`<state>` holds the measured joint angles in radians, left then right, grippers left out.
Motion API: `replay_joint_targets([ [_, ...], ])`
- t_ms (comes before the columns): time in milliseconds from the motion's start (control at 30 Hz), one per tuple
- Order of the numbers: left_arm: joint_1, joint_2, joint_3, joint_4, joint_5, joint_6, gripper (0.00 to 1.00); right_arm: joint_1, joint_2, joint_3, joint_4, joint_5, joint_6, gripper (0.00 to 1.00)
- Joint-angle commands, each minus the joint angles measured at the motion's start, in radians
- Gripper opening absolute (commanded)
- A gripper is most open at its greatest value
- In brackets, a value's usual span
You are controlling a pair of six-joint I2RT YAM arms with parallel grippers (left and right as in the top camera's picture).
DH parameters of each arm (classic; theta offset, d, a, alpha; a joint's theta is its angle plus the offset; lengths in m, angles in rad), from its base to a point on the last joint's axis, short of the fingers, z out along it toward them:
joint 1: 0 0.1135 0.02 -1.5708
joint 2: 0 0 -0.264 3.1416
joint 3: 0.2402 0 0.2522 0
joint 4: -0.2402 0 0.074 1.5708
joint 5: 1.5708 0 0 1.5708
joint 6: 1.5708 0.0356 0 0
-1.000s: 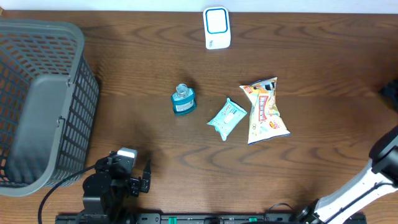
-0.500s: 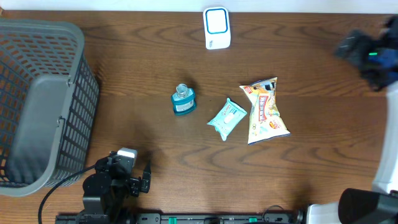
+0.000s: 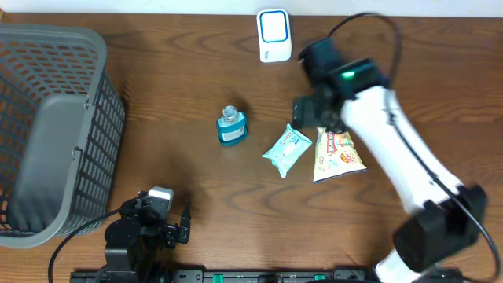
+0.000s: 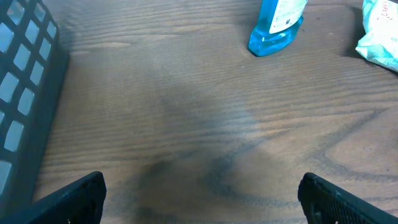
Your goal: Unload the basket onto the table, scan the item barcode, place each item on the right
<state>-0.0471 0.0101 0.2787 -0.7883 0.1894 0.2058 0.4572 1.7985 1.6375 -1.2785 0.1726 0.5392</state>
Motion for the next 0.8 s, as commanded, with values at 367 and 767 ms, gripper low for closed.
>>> replay_joint_targets([
  [367,-0.003,-0.006,0.002,-0.001,0.012,-0.01,0.99,0.047,0.326,-0.103,0.061,0.369,0.294,0.93],
  [767,-0.003,-0.006,0.002,-0.001,0.012,-0.01,0.99,0.051,0.364,-0.118,0.161,0.348,0.218,0.2],
])
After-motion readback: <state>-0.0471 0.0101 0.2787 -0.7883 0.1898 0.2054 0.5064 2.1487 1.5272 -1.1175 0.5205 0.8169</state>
